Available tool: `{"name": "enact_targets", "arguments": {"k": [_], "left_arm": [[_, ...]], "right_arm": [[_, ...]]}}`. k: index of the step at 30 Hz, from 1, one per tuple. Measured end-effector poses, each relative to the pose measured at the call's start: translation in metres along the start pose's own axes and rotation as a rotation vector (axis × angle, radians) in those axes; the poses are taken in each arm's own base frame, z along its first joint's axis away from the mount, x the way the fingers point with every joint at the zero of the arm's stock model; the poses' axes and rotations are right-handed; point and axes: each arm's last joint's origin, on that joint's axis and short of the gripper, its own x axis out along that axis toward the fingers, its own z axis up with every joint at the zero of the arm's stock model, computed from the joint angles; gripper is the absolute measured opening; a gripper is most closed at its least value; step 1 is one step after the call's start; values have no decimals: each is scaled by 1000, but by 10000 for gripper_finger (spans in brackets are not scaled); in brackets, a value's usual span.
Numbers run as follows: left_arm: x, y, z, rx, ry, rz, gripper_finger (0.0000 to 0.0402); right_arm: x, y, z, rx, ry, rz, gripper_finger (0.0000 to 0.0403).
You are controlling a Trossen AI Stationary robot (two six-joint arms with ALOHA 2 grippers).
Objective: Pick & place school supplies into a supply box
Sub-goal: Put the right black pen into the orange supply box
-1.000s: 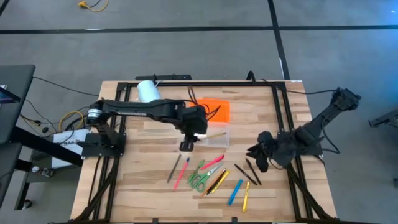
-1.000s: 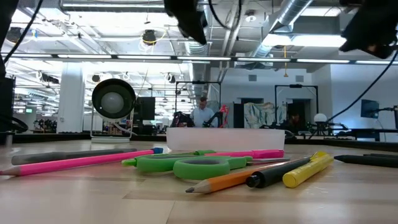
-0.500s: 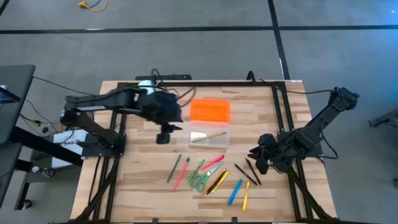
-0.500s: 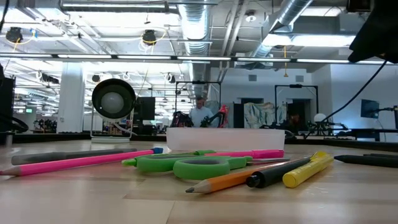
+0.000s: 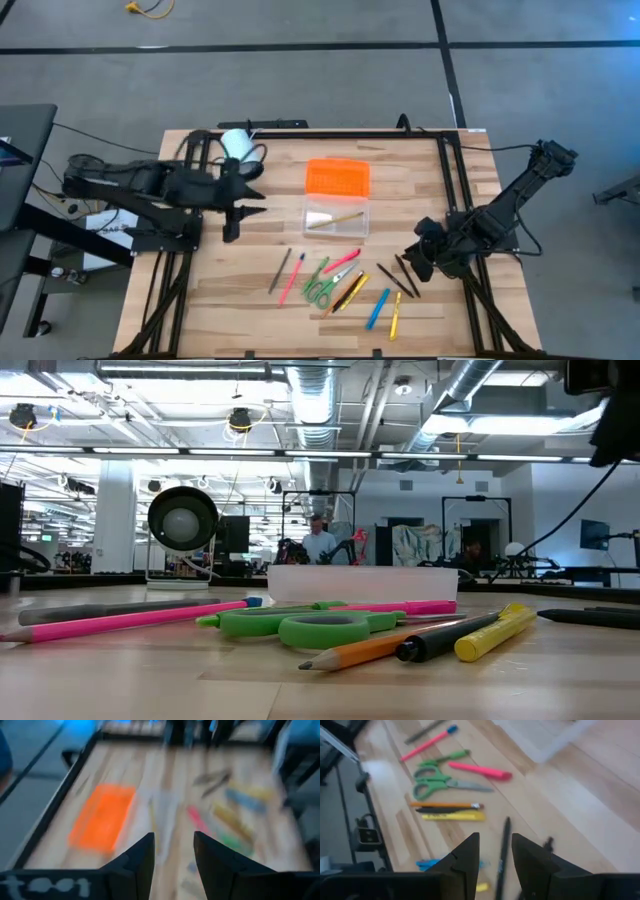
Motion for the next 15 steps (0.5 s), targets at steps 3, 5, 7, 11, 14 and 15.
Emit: {"name": "enact_targets", "arguments": {"k": [3, 5, 7, 11, 14, 15], "left_arm": [[1, 2, -33, -90, -96, -42, 127], [5, 4, -58, -165, -107, -48, 127], [10, 6, -80, -239, -106, -61, 127], [21, 2, -112, -337, -113, -110, 127], [29, -1, -126, -355, -114, -122, 127], [31, -2, -130, -354, -104, -111, 127]], "right_arm": [[0, 3, 1, -9, -6, 25, 108], [0, 2, 0, -3, 2, 25, 108], [-1, 2, -2, 8, 28, 28, 108], [0, 4, -12, 29, 82, 20, 108], [5, 7, -25, 17, 119, -18, 108], [7, 7, -31, 10, 132, -37, 108]]}}
